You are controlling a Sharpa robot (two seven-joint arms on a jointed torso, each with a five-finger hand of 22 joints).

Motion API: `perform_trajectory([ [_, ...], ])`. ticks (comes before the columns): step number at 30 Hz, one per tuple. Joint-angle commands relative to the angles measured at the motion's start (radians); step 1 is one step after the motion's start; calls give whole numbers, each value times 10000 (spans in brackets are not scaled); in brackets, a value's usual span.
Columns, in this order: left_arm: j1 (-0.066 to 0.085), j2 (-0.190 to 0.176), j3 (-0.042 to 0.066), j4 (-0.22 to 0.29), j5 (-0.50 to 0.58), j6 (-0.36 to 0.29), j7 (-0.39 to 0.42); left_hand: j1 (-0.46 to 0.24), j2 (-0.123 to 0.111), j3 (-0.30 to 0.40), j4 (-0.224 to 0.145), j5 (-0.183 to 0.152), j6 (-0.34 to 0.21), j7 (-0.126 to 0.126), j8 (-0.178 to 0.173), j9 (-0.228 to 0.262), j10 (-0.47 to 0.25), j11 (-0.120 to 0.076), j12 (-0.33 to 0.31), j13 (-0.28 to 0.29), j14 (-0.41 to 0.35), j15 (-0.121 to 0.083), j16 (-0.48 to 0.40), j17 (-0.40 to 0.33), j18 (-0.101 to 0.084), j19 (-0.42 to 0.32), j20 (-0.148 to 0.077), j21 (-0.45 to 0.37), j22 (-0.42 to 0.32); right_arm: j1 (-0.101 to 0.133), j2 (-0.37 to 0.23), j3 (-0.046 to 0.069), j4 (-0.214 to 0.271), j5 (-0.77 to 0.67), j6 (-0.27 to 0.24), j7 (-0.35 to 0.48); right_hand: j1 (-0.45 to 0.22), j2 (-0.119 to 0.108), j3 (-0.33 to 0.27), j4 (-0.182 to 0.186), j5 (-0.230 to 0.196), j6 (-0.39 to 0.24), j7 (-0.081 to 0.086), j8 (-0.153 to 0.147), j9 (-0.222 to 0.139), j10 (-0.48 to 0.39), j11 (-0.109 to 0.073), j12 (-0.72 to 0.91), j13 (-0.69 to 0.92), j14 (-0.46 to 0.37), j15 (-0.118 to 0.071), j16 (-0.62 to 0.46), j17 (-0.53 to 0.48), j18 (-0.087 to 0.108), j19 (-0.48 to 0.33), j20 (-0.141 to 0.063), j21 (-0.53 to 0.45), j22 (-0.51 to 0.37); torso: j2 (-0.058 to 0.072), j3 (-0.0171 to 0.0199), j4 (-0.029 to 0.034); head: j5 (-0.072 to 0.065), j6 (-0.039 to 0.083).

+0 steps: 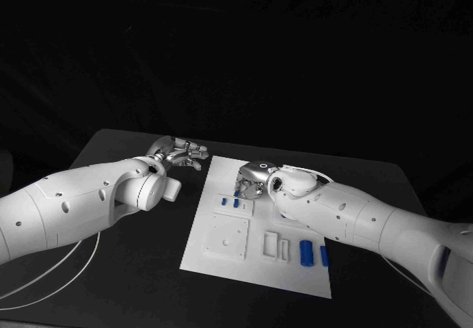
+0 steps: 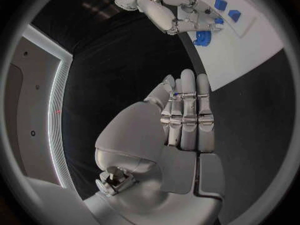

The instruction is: Assemble the parts on the task board

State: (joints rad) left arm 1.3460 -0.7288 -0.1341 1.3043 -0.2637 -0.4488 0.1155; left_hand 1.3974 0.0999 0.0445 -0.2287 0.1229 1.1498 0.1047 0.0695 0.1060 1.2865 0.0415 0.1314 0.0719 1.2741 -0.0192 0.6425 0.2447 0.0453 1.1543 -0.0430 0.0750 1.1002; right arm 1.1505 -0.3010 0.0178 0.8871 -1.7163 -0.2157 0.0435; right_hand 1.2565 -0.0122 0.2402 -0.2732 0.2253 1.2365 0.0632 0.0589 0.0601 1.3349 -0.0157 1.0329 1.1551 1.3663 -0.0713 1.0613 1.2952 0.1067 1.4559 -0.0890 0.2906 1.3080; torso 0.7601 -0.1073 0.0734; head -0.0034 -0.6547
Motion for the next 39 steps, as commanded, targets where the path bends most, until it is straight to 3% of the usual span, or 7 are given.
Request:
perform_trajectory([
  [1, 15, 17, 10, 0, -75, 96, 20, 22, -15, 32, 22, -6, -84, 4, 17, -1, -50, -1, -48, -5, 65, -3, -36, 9, -110, 47, 6, -42, 0, -100, -25, -63, -18, -134, 175, -91, -127, -12, -55, 56, 191, 107, -52, 34, 42, 39, -74, 73, 10, 40, 2, 76, 18, 40, 38, -6, -46, 99, -10, 0, 13, -8, -12],
  [7, 15, -3, 10, 2, -78, 105, 1, 6, -14, 29, 24, -11, -99, 7, 13, 1, -61, 5, -49, -8, 64, 0, -38, 14, -109, 40, 9, -39, 35, -100, -141, -63, -3, -165, -167, -123, -222, -71, -196, 128, 717, 120, -74, 34, 41, 45, -103, 56, -2, 61, -12, 80, 14, 45, 70, -20, -63, 96, -8, -6, 15, 0, -18],
  [10, 15, -16, 10, 5, -79, 105, -2, 6, -14, 29, 24, -11, -99, 7, 13, 1, -61, 5, -49, -8, 64, 0, -38, 14, -109, 40, 9, -39, 35, -100, -221, -63, 35, -169, -318, -77, -306, -157, -383, 189, 1415, 125, -88, 36, 42, 49, -120, 34, -19, 77, -20, 93, 19, 42, 91, -26, -72, 96, -14, -7, 3, 15, -22],
  [14, 15, -33, 10, 15, -80, 110, -9, 8, -20, 29, 17, -14, -116, 11, 11, 1, -72, 8, -50, -8, 64, 1, -41, 15, -106, 38, 11, -43, 43, -99, -301, -63, 93, -178, -427, -75, -327, -179, -605, 239, 1784, 120, -100, 34, 41, 61, -135, 31, -19, 86, -27, 87, 15, 37, 115, -33, -56, 104, -11, -5, -12, 32, -32],
  [23, 15, -67, 10, 47, -109, 174, 5, -8, -23, 21, 22, -27, -138, 16, 10, -1, -84, 15, -53, -8, 78, 3, -36, 20, -102, 48, 13, -42, 46, -82, -530, -61, 333, -231, -584, -154, -319, -207, -894, 316, 2116, 125, -116, 33, 40, 83, -155, 33, -11, 111, -40, 97, 22, 24, 161, -46, -31, 118, -14, -6, -11, 20, -16],
  [39, 15, -83, 9, 98, -172, 242, 20, -20, -28, 14, 28, -41, -149, 16, 9, -2, -89, 17, -53, -9, 82, 3, -34, 23, -101, 54, 14, -46, 40, -68, -567, -61, 467, -479, -535, -517, -315, -253, -759, 310, 2404, 113, -103, 31, 39, 72, -161, -7, -22, 118, -47, 76, 15, 26, 173, -54, -71, 127, -5, -12, -3, -22, -25],
])
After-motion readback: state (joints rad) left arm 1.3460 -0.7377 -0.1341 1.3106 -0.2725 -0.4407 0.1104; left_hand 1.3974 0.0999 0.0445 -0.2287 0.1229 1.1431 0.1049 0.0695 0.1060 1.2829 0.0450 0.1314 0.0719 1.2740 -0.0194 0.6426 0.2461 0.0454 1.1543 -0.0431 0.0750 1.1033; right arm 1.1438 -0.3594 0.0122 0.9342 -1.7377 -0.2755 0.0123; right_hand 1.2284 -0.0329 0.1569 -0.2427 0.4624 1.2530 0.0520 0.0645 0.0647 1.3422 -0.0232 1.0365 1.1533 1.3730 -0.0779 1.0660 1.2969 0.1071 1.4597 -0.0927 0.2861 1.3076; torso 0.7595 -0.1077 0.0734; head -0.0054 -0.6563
